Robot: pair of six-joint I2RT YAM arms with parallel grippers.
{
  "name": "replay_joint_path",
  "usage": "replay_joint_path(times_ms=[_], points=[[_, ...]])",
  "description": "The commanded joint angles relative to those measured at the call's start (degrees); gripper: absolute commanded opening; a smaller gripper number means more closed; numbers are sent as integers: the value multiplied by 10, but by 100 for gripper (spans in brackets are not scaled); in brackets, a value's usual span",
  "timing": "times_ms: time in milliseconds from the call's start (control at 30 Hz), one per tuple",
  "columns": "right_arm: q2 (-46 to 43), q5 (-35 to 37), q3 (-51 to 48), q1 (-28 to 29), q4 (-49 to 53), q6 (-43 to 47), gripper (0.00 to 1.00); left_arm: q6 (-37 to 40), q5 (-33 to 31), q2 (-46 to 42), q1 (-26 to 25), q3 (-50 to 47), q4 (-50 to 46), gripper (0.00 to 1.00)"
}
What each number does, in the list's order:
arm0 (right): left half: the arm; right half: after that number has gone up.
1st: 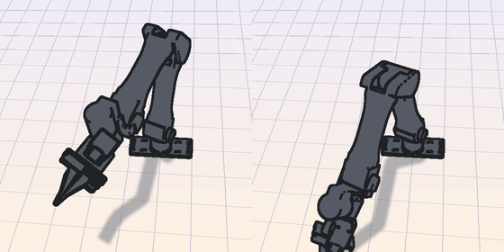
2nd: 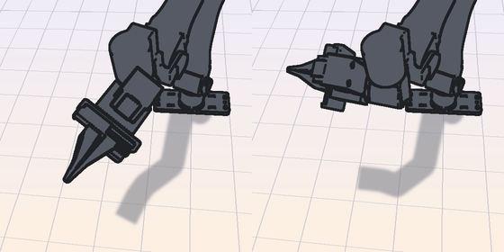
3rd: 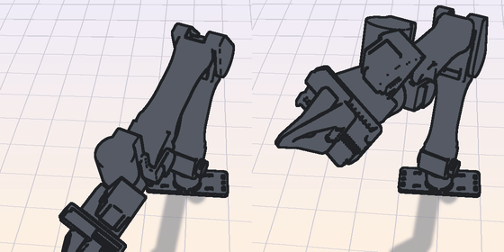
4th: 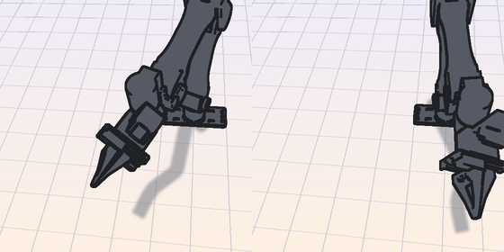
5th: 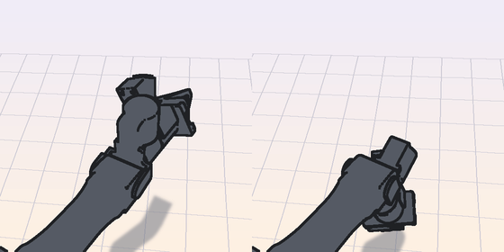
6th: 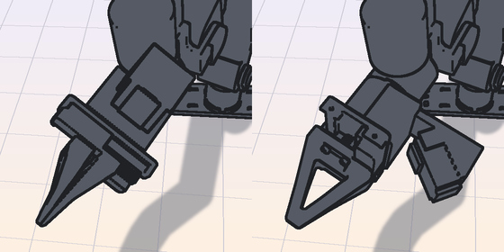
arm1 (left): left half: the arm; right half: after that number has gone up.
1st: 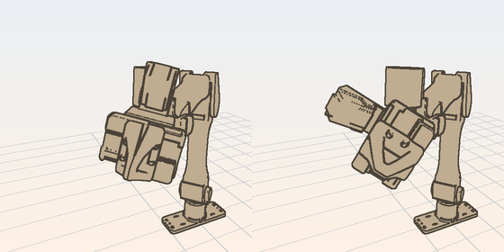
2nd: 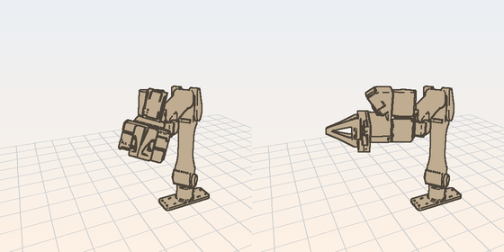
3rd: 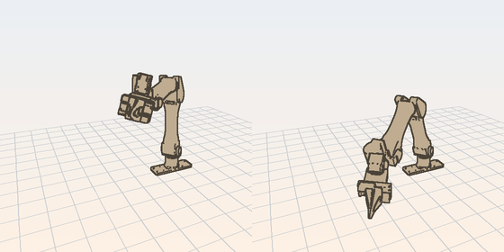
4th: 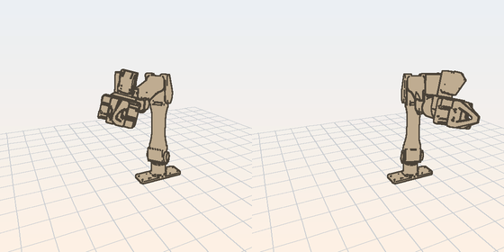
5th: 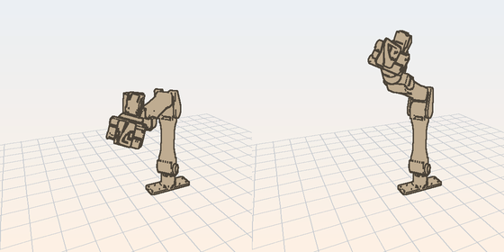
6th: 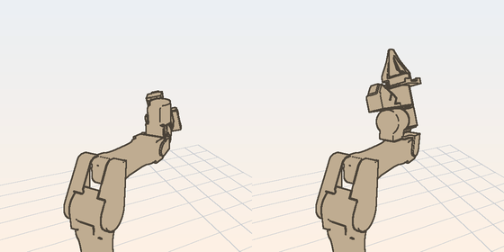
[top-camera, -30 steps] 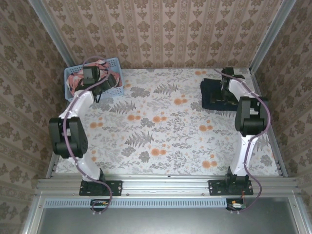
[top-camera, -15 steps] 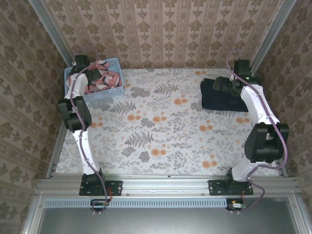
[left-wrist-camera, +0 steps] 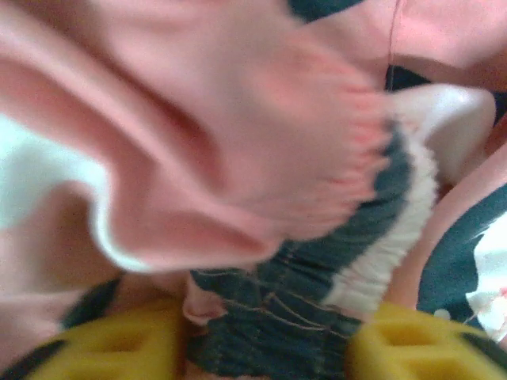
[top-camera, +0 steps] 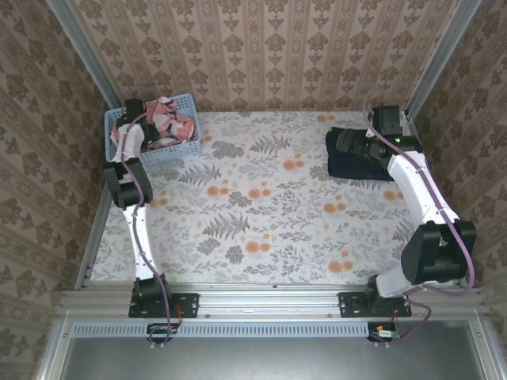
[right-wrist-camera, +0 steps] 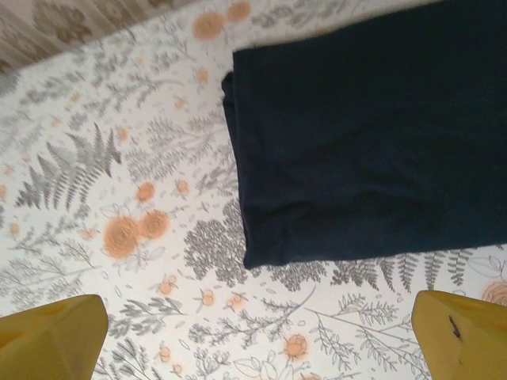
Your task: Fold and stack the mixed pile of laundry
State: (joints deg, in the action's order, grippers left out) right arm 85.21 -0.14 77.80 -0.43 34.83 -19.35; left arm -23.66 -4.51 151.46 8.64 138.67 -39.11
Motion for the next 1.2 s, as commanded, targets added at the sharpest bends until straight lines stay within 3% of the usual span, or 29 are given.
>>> replay_joint_path(times_ms=[0,167,367,700,867,1000,1167], points=[[-7,16,3,-1,-4,-13,100,-28,75,13,12,15,8,0],[-10,15,3,-1,-8,-14,100,-70,153,-27,17,11,56,0],[-10,-2,-4,-1,-18,-22,100,-135,265,-139,8,-35,141,0],[-16,-25,-31,-2,-51,-30,100,-129,293,-352,-48,-168,241,0],[-47,-63,-60,-3,-106,-41,100,-119,339,-421,-125,-180,248,0],[-70,-104,-52,-3,-98,-34,99,-111,367,-451,-226,-180,245,0],[-119,-215,-59,-1,-113,-31,92,-81,363,-460,-343,-136,195,0]])
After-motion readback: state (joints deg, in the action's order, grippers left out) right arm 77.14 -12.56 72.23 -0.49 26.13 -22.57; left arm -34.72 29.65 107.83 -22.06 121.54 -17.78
